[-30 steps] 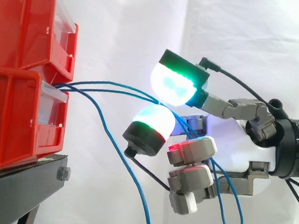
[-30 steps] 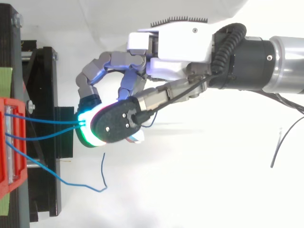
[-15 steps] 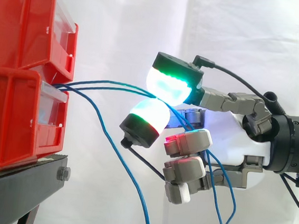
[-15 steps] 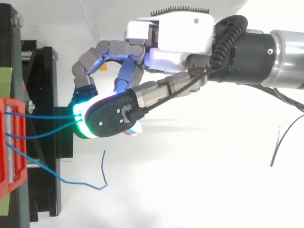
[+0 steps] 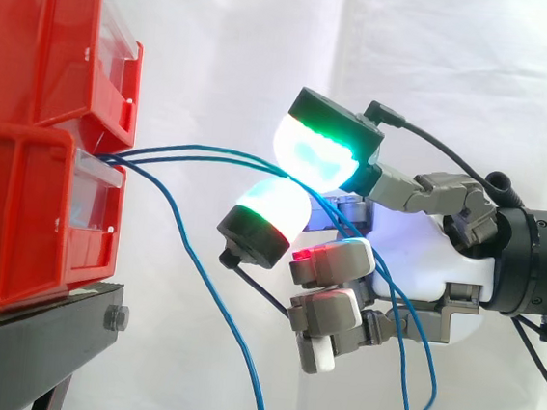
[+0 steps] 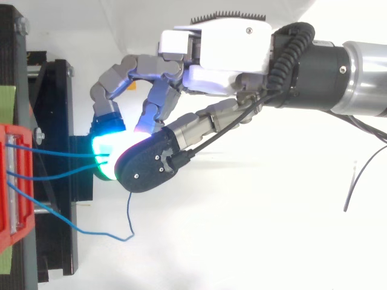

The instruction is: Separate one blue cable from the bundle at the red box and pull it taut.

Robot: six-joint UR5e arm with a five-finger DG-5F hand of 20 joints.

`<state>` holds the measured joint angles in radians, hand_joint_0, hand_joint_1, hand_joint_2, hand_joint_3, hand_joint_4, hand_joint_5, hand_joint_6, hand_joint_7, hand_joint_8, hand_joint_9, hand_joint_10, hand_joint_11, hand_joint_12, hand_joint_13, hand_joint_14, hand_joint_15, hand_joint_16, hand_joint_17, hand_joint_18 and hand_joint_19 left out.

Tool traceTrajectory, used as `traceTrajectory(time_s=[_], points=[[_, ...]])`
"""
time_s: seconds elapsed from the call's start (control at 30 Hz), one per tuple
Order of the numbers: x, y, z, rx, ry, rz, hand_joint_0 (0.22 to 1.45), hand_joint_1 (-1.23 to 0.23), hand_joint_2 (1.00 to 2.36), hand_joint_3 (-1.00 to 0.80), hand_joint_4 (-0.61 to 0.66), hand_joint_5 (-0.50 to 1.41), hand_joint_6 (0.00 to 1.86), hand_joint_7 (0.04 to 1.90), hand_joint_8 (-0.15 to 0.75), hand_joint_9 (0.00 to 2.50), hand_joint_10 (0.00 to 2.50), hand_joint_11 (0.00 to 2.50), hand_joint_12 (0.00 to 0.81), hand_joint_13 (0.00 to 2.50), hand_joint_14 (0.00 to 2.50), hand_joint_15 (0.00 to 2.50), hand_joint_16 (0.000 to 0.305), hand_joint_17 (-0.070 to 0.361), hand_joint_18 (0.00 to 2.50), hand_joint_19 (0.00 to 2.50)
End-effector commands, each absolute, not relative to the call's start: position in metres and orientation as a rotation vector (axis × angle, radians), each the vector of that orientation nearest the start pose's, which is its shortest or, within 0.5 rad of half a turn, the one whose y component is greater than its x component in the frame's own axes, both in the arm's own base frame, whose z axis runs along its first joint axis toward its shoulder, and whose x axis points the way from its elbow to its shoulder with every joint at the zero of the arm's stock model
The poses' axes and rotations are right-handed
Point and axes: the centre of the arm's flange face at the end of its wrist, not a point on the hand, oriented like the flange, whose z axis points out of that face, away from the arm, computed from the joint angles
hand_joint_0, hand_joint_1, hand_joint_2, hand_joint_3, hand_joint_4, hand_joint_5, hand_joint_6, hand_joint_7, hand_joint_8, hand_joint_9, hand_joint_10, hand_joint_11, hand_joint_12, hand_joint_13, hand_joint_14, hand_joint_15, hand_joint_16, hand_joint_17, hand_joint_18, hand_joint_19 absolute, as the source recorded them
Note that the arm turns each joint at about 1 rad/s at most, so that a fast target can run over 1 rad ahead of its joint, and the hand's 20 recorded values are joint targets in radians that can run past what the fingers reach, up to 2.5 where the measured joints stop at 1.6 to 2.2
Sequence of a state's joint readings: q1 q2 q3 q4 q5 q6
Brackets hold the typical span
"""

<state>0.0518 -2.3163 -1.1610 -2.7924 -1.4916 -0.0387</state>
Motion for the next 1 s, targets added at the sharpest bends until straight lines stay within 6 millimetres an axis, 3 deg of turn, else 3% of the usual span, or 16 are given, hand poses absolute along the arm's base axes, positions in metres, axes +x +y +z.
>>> traceTrajectory(time_s=[0.0, 0.47, 0.6, 0.77, 0.87, 0.9, 0.97], points=[[0.7652, -0.1015, 0.2464, 1.185, 1.198, 1.166, 0.79, -0.90, 1.00, -0.50, -0.08, -0.18, 0.91, 1.20, 0.255, 1.17, 0.03, 1.31, 0.335, 1.10, 0.04, 1.10, 0.054, 0.122, 0.77, 0.83], [0.7628, -0.1004, 0.2399, 1.188, 1.200, 1.167, 0.63, -0.92, 1.00, -0.50, 0.01, -0.15, 0.90, 1.18, 0.262, 1.22, 0.03, 1.34, 0.341, 1.11, 0.04, 1.12, 0.053, 0.119, 0.78, 0.86], [0.7628, -0.1004, 0.2399, 1.188, 1.200, 1.167, 0.51, -0.85, 1.00, -0.50, 0.03, -0.15, 0.90, 1.16, 0.282, 1.26, 0.03, 1.34, 0.366, 1.14, 0.03, 1.13, 0.057, 0.129, 0.81, 0.87], [0.7635, -0.0992, 0.2408, 1.186, 1.199, 1.170, 0.48, -0.78, 1.00, -0.50, 0.05, -0.15, 0.87, 1.06, 0.305, 1.26, 0.03, 1.33, 0.391, 1.16, 0.03, 1.13, 0.061, 0.137, 0.83, 0.88], [0.7631, -0.0994, 0.2400, 1.186, 1.200, 1.167, 0.49, -0.58, 1.00, -0.50, 0.05, -0.15, 0.85, 1.05, 0.297, 1.29, 0.03, 1.32, 0.381, 1.17, 0.03, 1.13, 0.060, 0.135, 0.84, 0.89], [0.7631, -0.0994, 0.2400, 1.186, 1.200, 1.167, 0.55, -0.46, 1.00, -0.50, 0.02, -0.14, 0.84, 1.09, 0.273, 1.30, 0.03, 1.33, 0.352, 1.16, 0.03, 1.16, 0.055, 0.124, 0.81, 0.93], [0.7631, -0.0994, 0.2400, 1.186, 1.200, 1.167, 0.61, -0.43, 1.00, -0.50, 0.01, -0.14, 0.83, 1.11, 0.258, 1.30, 0.03, 1.34, 0.340, 1.16, 0.03, 1.16, 0.053, 0.119, 0.80, 0.95]])
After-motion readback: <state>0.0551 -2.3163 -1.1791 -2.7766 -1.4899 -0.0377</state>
